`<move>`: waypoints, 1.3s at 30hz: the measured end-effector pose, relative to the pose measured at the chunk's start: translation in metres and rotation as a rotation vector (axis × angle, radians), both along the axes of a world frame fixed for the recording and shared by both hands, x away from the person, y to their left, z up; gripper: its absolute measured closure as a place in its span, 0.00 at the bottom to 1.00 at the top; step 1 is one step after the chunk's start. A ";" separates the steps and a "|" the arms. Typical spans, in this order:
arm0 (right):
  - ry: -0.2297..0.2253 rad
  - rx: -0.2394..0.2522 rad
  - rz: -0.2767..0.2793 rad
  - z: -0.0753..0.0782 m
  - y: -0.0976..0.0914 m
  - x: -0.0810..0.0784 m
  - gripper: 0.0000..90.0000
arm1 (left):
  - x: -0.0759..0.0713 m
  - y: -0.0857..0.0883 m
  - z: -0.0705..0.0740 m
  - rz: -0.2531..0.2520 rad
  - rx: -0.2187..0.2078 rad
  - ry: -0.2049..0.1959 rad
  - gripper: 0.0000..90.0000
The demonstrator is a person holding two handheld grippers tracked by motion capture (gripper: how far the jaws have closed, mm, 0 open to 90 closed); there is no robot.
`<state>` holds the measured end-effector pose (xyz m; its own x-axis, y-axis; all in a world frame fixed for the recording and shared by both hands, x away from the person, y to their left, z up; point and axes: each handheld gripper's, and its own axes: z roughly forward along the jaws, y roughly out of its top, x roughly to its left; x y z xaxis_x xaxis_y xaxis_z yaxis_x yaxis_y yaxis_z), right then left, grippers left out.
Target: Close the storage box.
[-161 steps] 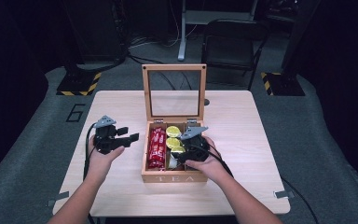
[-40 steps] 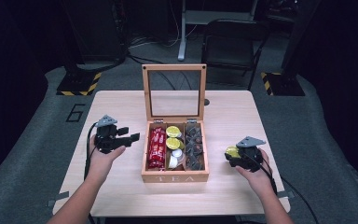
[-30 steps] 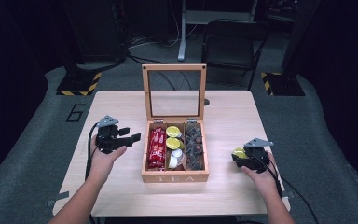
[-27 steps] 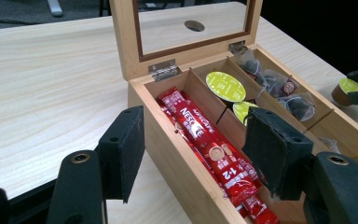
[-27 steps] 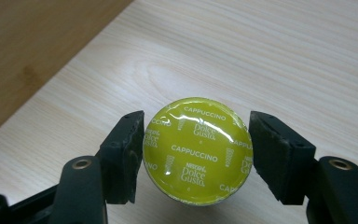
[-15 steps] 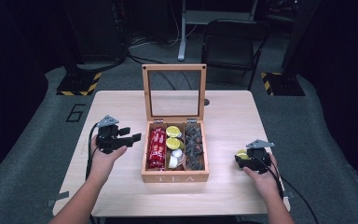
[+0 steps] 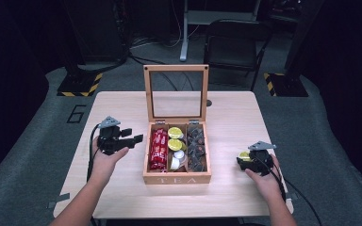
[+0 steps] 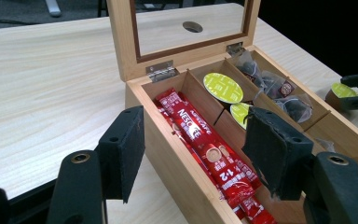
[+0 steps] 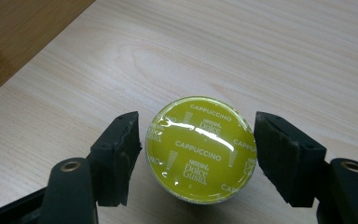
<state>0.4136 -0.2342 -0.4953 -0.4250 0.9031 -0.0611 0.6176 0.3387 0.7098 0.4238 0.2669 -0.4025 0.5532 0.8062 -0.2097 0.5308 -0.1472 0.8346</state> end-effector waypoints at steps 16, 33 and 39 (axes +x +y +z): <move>-0.058 0.016 0.004 0.014 0.001 -0.005 0.34 | -0.002 0.001 0.002 0.001 -0.007 -0.004 0.42; -0.053 0.044 0.025 0.023 0.000 -0.004 0.35 | -0.001 0.005 0.004 0.009 -0.006 -0.008 0.42; -0.039 0.041 0.034 0.029 0.004 -0.002 0.37 | -0.002 0.007 0.006 0.009 -0.009 -0.009 0.42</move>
